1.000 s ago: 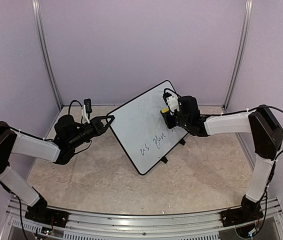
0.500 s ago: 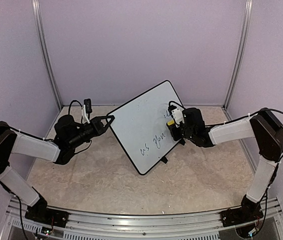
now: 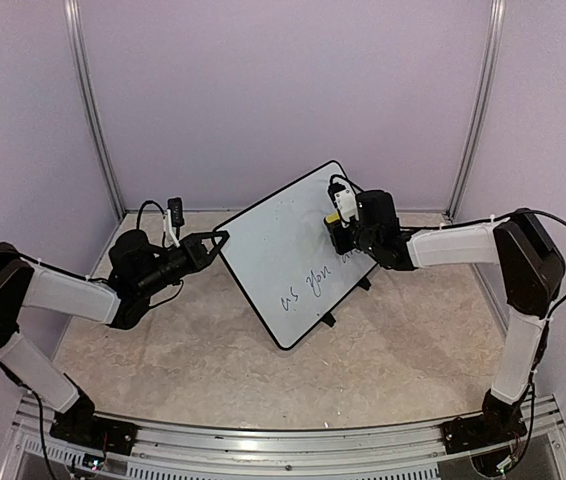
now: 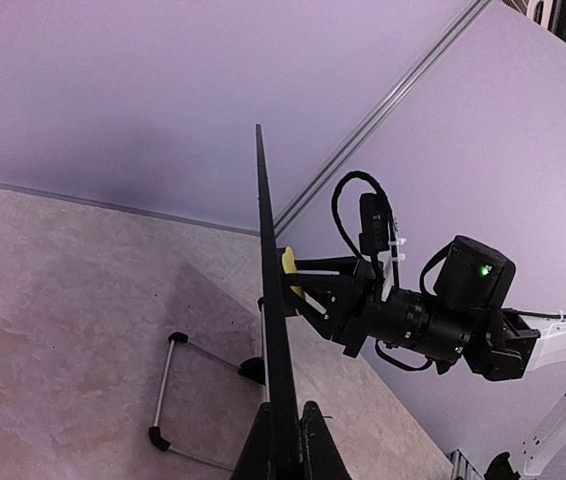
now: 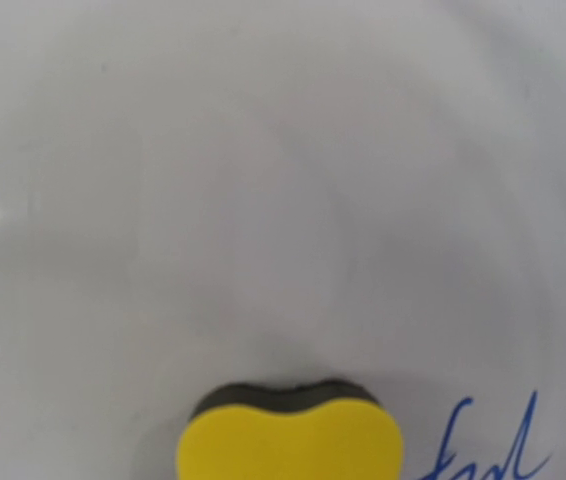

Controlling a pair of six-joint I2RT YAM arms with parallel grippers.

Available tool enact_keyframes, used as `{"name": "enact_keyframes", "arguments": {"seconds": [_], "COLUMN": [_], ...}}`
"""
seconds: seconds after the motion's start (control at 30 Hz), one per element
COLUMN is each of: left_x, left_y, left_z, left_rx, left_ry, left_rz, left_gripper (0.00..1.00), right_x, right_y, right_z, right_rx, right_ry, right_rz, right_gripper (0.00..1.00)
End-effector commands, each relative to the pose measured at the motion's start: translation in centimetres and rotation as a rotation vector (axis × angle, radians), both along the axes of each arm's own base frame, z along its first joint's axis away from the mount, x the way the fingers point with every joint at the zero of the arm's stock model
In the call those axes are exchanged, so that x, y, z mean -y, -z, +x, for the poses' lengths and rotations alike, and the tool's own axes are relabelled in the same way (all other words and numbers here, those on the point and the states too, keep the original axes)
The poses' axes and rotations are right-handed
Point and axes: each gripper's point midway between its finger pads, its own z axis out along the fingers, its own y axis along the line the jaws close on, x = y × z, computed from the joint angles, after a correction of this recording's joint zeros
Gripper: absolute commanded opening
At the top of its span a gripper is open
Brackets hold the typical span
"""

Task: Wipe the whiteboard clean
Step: Erase the whiteboard at the center of the board.

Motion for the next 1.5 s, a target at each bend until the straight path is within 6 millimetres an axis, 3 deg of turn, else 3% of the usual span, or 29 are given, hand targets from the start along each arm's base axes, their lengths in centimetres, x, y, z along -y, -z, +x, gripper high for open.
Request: {"name": "enact_keyframes", "arguments": {"seconds": [0.0, 0.17, 0.33, 0.77, 0.9, 1.23, 1.47], "left_x": [2.4, 2.5, 2.6, 2.4, 2.4, 2.6, 2.7], "left_y": [-3.7, -3.8, -3.8, -4.0, -3.9, -3.8, -3.7], "left_z": [-3.6, -3.7, -3.8, -3.9, -3.8, -3.8, -3.8], "left_rx": [0.155, 0.153, 0.153, 0.160, 0.160, 0.153, 0.153], "left_ry": [0.171, 0.180, 0.185, 0.176, 0.173, 0.183, 0.185], "left_rz": [-0.032, -0.039, -0.042, -0.033, -0.032, -0.039, -0.037], "left_gripper": [0.00, 0.00, 0.00, 0.00, 0.00, 0.00, 0.00], "right_x": [0.7, 2.6, 3.7, 0.9, 1.0, 3.4, 3.7], "right_y": [4.7, 6.6, 6.9, 2.8, 3.5, 7.8, 7.1], "right_z": [-1.2, -3.1, -3.5, 1.1, 0.7, -3.4, -2.2], "right_rx": [-0.099, -0.128, -0.144, -0.075, -0.096, -0.181, -0.189], "right_ry": [-0.016, 0.004, 0.028, -0.015, -0.027, -0.011, -0.017], "right_rz": [-0.058, -0.071, -0.046, -0.027, -0.014, -0.003, 0.041], "right_gripper": [0.00, 0.00, 0.00, 0.00, 0.00, 0.00, 0.00]}}
